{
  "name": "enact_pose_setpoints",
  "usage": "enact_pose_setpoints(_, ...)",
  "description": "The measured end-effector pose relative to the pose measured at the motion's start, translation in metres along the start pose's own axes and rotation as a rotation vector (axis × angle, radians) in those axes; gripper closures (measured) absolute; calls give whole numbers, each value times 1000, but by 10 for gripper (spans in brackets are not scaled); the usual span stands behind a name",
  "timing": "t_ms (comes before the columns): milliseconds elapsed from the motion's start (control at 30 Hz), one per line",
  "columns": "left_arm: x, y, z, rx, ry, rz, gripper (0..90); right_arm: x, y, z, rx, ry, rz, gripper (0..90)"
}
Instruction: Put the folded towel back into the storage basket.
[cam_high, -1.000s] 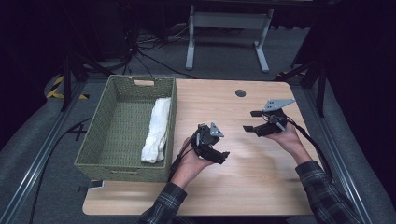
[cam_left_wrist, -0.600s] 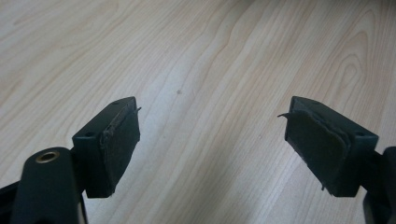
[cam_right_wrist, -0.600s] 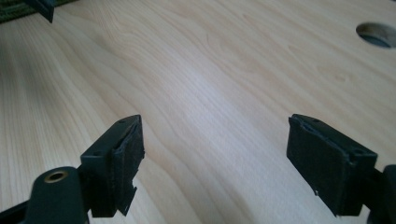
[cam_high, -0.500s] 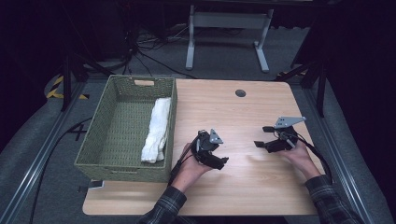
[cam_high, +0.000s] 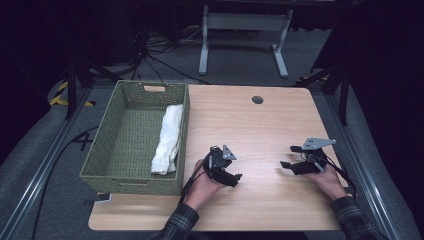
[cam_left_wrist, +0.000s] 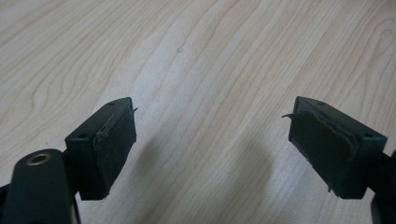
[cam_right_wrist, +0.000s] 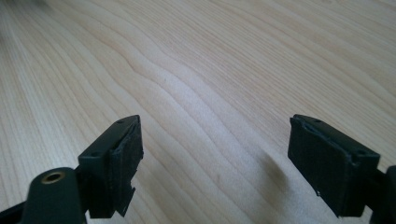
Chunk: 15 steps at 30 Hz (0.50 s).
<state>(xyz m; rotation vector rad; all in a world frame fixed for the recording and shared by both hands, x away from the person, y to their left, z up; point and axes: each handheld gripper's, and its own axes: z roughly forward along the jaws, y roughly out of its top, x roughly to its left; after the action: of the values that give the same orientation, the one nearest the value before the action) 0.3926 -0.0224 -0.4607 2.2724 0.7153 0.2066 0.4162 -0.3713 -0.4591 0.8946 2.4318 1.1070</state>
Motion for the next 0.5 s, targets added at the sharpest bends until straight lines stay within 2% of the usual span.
enact_pose_setpoints(200, 0, -4, 5, 11, 9, 1, 135, 4, -4, 6, 42, 3, -16, 167)
enact_pose_setpoints(500, -1, -10, 9, -14, 30, 36, 101, 3, -4, 6, 48, 10, -6, 155)
